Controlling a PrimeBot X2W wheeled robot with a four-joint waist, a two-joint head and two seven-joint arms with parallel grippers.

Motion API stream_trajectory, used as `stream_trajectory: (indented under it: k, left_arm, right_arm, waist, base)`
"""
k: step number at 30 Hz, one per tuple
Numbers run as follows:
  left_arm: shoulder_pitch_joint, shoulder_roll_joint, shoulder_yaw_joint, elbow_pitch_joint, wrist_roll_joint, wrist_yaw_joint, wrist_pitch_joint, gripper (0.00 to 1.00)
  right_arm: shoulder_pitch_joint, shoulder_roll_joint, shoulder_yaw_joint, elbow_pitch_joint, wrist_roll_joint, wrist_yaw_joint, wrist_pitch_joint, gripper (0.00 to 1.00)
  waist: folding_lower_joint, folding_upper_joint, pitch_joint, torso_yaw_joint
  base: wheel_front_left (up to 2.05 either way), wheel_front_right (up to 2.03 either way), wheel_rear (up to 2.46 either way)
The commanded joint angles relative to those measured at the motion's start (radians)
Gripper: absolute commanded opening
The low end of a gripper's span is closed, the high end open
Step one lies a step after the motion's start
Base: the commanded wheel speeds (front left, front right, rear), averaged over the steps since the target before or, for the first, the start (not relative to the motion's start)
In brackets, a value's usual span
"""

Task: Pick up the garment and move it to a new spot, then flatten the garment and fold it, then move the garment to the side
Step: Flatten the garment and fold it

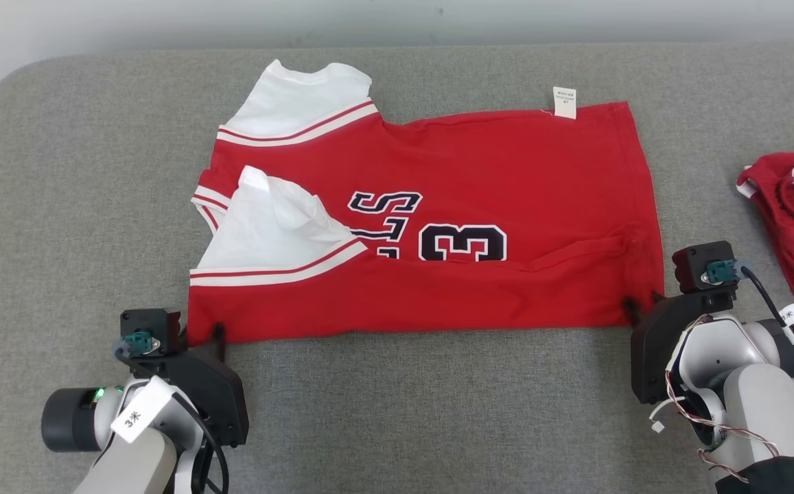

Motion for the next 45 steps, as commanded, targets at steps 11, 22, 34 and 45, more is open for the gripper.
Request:
stream_trajectory:
  k: [11,22,34,45]
  left_arm:
    - [-0.003,0.017,-0.005,-0.003,-0.023,0.0,0.022,0.0]
    - [-0.005,0.02,-0.007,-0.015,-0.027,0.005,0.012,0.25]
    - [-0.004,0.018,-0.015,-0.016,-0.034,0.009,0.004,1.0]
    - [-0.001,0.019,-0.023,-0.001,-0.05,-0.001,0.015,0.0]
  right_arm:
    - [0.021,-0.004,-0.02,-0.007,0.032,-0.001,0.014,0.0]
    - [0.007,-0.003,-0.037,-0.005,0.013,0.0,-0.023,1.0]
    - [0.004,-0.003,-0.02,0.014,0.017,0.0,-0.025,1.0]
    - [0.009,-0.003,-0.011,0.024,0.033,0.0,-0.024,0.0]
  waist:
    - [-0.0001,0.0,0.0,-0.005]
    - [-0.0001,0.0,-0.003,-0.005]
    - [-0.0001,0.0,-0.007,-0.004]
    - [-0.0001,0.0,-0.014,-0.006]
  base:
    - [0.0,0.0,0.0]
    - [0.0,0.0,0.0]
    - [0.0,0.0,0.0]
    - [0.0,0.0,0.0]
